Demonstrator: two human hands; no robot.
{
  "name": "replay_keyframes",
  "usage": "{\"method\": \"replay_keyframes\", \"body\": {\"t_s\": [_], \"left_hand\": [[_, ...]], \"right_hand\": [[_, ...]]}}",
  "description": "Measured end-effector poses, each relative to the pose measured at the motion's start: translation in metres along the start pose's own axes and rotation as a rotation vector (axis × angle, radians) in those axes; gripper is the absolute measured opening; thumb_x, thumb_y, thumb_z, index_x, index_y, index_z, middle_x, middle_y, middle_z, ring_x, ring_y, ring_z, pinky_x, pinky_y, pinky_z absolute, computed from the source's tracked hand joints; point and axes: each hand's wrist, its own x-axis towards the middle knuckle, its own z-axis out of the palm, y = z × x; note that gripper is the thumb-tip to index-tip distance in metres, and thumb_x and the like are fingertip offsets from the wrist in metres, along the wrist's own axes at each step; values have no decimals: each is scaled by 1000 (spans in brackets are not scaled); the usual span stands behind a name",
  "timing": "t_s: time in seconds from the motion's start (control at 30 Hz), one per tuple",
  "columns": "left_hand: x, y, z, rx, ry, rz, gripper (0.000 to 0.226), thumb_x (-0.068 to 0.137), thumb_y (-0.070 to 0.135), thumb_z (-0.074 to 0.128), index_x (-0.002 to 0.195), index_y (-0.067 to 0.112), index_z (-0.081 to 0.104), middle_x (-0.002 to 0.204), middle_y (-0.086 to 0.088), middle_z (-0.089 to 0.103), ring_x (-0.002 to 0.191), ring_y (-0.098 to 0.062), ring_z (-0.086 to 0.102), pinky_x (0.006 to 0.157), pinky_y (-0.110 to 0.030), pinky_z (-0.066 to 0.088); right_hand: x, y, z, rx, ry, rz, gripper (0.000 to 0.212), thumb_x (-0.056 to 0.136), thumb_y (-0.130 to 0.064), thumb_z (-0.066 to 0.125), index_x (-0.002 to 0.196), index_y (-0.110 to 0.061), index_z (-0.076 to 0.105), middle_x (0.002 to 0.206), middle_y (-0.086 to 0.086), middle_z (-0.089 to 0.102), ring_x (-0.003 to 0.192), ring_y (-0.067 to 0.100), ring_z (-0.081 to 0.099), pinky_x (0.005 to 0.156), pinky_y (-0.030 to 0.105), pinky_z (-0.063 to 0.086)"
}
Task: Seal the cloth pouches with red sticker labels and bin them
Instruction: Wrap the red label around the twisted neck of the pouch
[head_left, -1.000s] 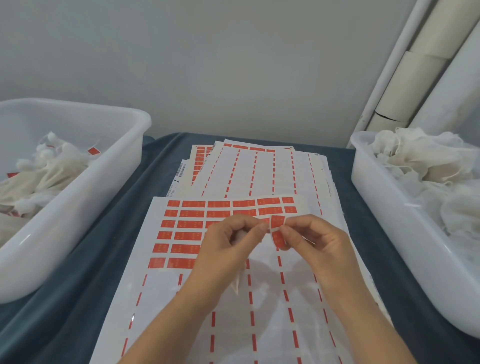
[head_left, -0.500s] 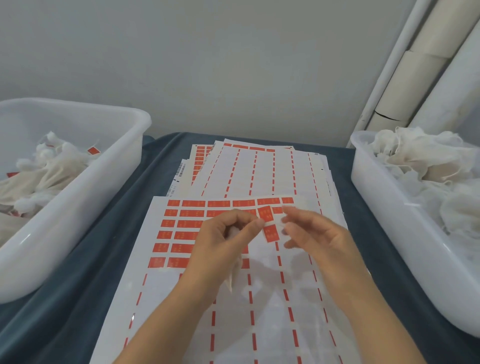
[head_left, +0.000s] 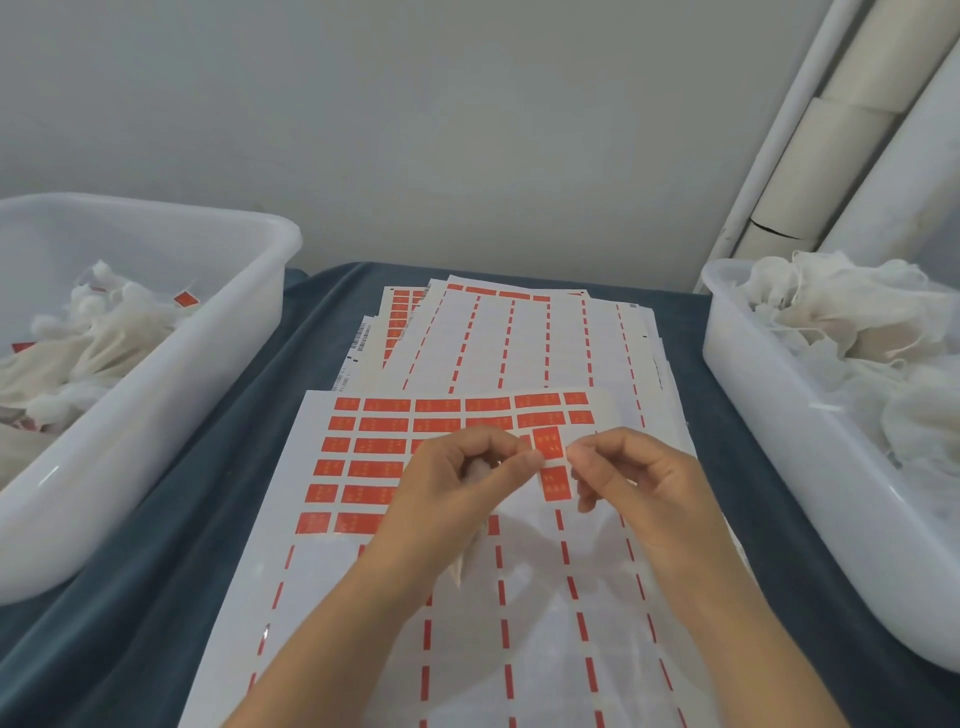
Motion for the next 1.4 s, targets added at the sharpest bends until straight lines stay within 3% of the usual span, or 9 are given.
{"method": "replay_keyframes", "body": {"t_s": [0.23, 0.5, 0.67, 0.83, 0.97, 1.13, 1.2, 1.3, 1.4], "left_hand": [[-1, 0, -2, -9, -16, 27, 10, 75, 34, 69, 65, 36, 70, 70, 18, 67, 73, 6, 60, 68, -16, 40], [2, -3, 1, 104, 83, 101, 6, 60, 48, 64, 54, 46, 64, 66, 30, 64, 72, 13, 58, 53, 3, 39], [2, -7, 1, 144, 29, 179, 13, 69, 47, 62, 82, 50, 59, 71, 24, 63, 73, 5, 59, 64, -9, 46], [-4, -6, 6, 231, 5, 341, 36, 71, 53, 54, 105, 58, 40, 67, 19, 55, 60, 2, 53, 56, -4, 42], [-8, -10, 7, 490, 20, 499, 51, 74, 59, 47, 114, 73, 19, 64, 25, 48, 74, 5, 51, 59, -2, 41], [-8, -8, 9, 491, 59, 569, 32, 80, 55, 46, 112, 53, 44, 88, 41, 42, 85, 15, 52, 65, 4, 40], [-7, -9, 10, 435, 78, 577, 29, 80, 42, 53, 109, 45, 51, 86, 36, 47, 89, 11, 51, 65, 2, 41], [-6, -9, 8, 465, 164, 633, 29, 81, 34, 54, 105, 23, 67, 75, 22, 49, 65, 1, 49, 58, -2, 39], [-5, -8, 5, 517, 181, 665, 34, 80, 32, 52, 100, 12, 71, 69, 9, 56, 60, 1, 47, 52, -8, 40]], "right_hand": [[-1, -3, 0, 6, -26, -1, 21, 66, -39, 61, 77, -22, 65, 66, -19, 67, 64, 2, 63, 56, 4, 46], [-1, -1, 2, 30, 38, 47, 24, 67, -42, 60, 78, -21, 65, 59, -20, 65, 64, 3, 63, 52, -1, 41], [0, 1, 4, 99, 73, 109, 26, 66, -43, 59, 79, -22, 66, 68, -9, 69, 58, 6, 63, 56, 3, 45], [0, 1, 4, 148, 80, 134, 28, 66, -43, 61, 81, -20, 68, 74, -9, 72, 58, 8, 64, 60, 10, 51], [0, 1, 6, 151, 65, 138, 31, 66, -43, 60, 81, -17, 70, 69, -6, 71, 53, 7, 61, 61, 14, 53], [-2, 1, 9, 181, 61, 139, 26, 66, -42, 61, 77, -20, 69, 64, -8, 69, 54, 8, 62, 58, 13, 51], [-2, 1, 8, 182, 58, 124, 26, 66, -42, 61, 77, -20, 69, 64, -9, 69, 55, 8, 62, 58, 12, 51], [-3, -2, 7, 123, 39, 76, 24, 66, -43, 60, 76, -22, 67, 62, -14, 68, 57, 5, 62, 57, 7, 48], [-4, -5, 3, -36, 46, -8, 17, 67, -45, 59, 72, -30, 64, 65, -22, 66, 65, -2, 61, 58, 3, 45]]}}
